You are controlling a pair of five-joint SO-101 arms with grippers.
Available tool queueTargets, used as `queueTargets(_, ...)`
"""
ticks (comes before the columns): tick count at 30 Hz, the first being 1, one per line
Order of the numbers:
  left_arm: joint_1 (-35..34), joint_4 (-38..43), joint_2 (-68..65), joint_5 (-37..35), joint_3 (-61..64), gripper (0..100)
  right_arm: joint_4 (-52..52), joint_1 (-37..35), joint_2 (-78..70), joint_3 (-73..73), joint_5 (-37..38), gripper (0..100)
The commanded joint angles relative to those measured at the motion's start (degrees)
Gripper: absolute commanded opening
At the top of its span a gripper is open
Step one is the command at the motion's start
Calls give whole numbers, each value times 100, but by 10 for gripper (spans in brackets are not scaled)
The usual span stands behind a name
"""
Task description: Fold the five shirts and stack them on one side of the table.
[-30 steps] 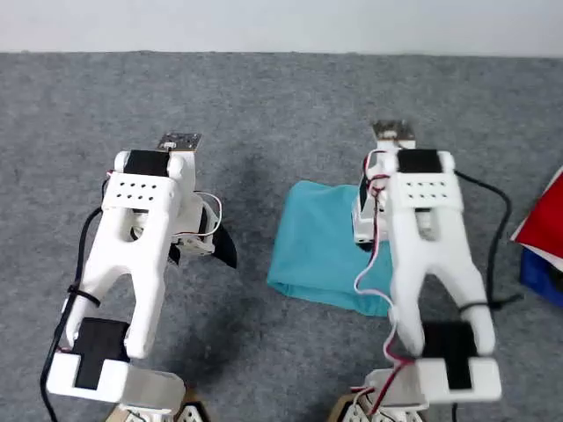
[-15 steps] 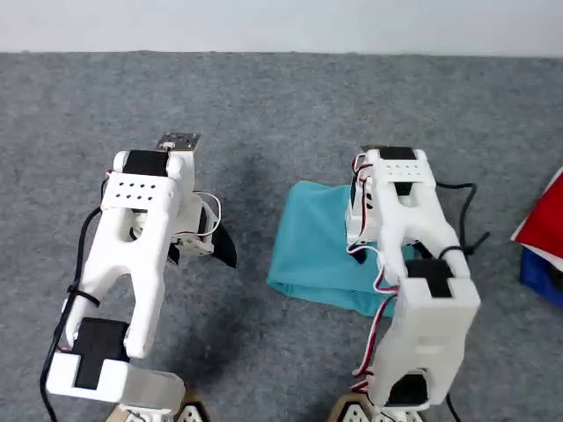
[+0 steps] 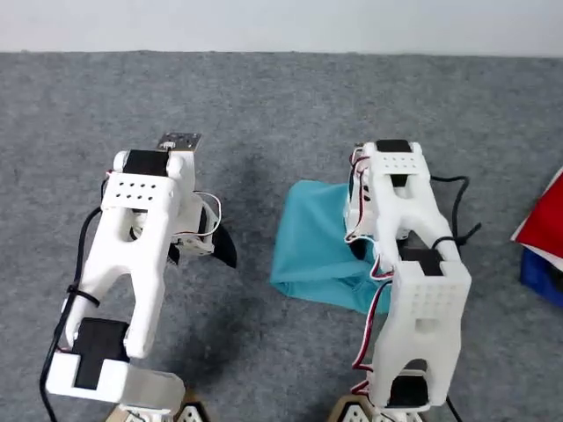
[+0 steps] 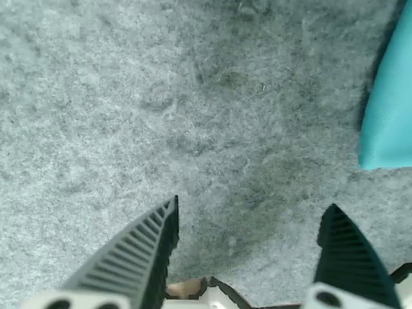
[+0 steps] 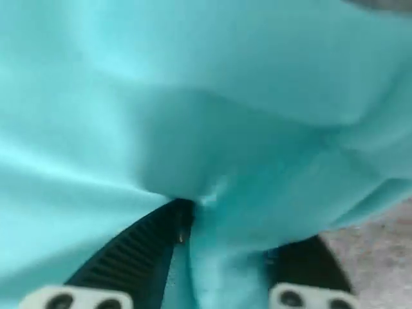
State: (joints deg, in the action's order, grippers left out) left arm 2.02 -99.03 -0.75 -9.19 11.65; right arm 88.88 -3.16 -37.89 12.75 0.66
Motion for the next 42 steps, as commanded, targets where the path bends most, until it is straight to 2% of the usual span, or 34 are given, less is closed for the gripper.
queueTargets(1,26,-158,255,-79,-22,327,119,31,-268,308,176,28)
queueTargets(9,26,-158,255,-79,-22,327,804,13,13,1116,185,9)
queueTargets(13,9,-158,255,-79,-22,327,1376,22,673,2057,185,9)
queueTargets(17,-18,-158,255,-79,-22,327,1393,233,1569,2541,413,9)
queueTargets(20,-18,-158,255,-79,-22,327,1393,831,2132,2576,554,9)
queueTargets(23,-26,-158,255,-79,-13,327,1262,1763,2448,2585,598,9)
queueTargets(27,-26,-158,255,-79,-13,327,479,3275,2624,2585,958,9)
queueTargets(30,-26,-158,255,-79,-13,327,-163,4066,2624,2585,1503,9)
queueTargets(37,-18,-158,255,-79,-13,327,-1982,5174,2352,2585,2374,9)
queueTargets(42,-18,-158,255,-79,-13,327,-2527,5657,1868,2585,2866,9)
